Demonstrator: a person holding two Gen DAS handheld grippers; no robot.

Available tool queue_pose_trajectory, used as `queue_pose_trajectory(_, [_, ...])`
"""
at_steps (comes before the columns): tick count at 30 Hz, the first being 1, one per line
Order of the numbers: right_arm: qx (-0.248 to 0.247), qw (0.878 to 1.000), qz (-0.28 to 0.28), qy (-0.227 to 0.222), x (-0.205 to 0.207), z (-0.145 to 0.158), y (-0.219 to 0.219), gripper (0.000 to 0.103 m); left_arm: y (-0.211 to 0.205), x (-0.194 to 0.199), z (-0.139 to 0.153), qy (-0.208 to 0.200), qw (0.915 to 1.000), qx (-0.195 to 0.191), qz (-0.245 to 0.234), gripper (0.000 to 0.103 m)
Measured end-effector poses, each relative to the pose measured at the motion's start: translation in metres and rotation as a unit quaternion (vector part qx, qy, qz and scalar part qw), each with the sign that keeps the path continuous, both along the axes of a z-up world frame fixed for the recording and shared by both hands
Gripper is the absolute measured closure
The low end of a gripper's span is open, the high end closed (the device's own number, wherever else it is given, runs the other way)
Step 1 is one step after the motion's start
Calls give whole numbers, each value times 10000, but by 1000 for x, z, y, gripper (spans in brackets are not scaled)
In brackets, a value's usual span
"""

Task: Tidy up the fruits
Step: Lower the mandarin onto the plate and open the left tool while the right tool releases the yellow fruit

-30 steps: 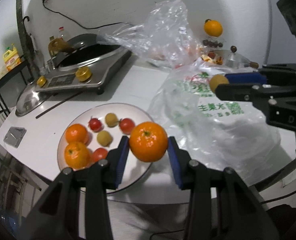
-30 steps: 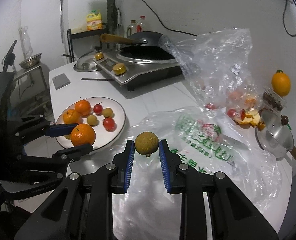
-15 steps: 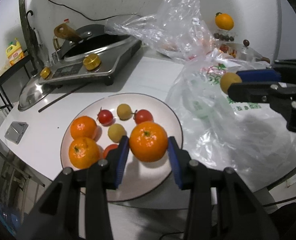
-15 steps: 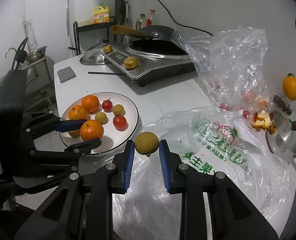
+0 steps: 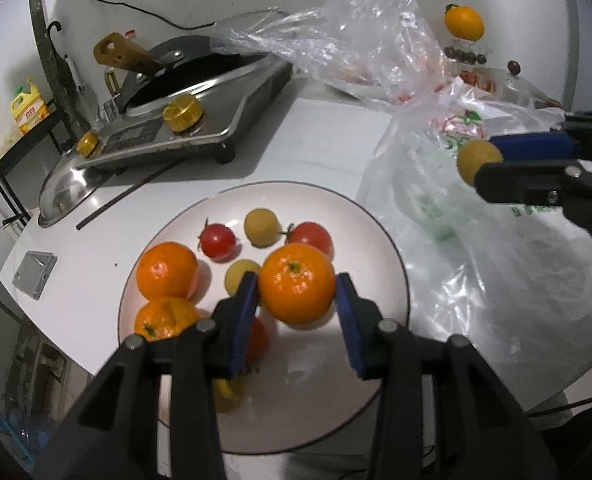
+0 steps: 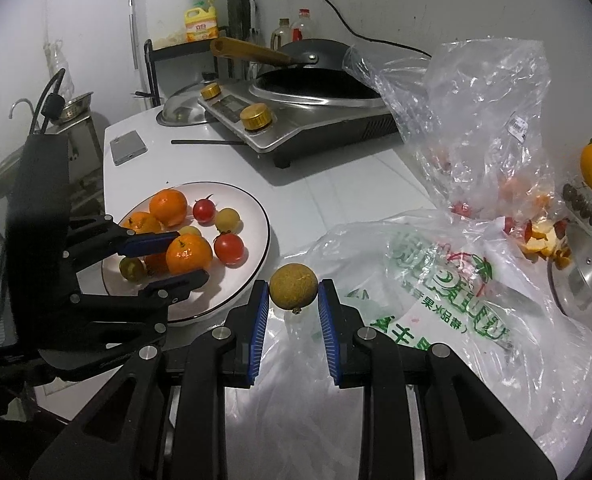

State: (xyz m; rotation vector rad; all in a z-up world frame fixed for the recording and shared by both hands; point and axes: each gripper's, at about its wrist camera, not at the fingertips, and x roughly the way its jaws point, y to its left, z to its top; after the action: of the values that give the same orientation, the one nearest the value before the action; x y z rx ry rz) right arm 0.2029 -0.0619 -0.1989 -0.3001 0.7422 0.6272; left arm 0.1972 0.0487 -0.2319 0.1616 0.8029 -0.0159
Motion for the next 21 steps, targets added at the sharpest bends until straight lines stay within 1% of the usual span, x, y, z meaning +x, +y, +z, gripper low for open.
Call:
queue_pose_trajectory(5, [28, 10000, 2, 37, 5, -3, -1, 75, 2, 5, -4, 49, 9999, 81, 84, 62])
queue_pose_trajectory(13, [48, 10000, -22, 58, 7, -4, -5, 75, 3, 9, -3, 74, 9999, 22, 132, 61])
queue_pose_trajectory(16, [42, 10000, -34, 39, 5, -3, -5, 75, 2, 6, 2, -4, 9999, -24, 101, 58])
queue_pose_trajectory(18, [32, 10000, -36, 19, 3, -2, -4, 75, 3, 2, 8, -85, 9999, -68, 87, 49])
queue_pose_trajectory(21, [13, 10000, -25, -22, 0, 2, -1, 75, 4, -6, 16, -210, 9997, -127, 73, 49])
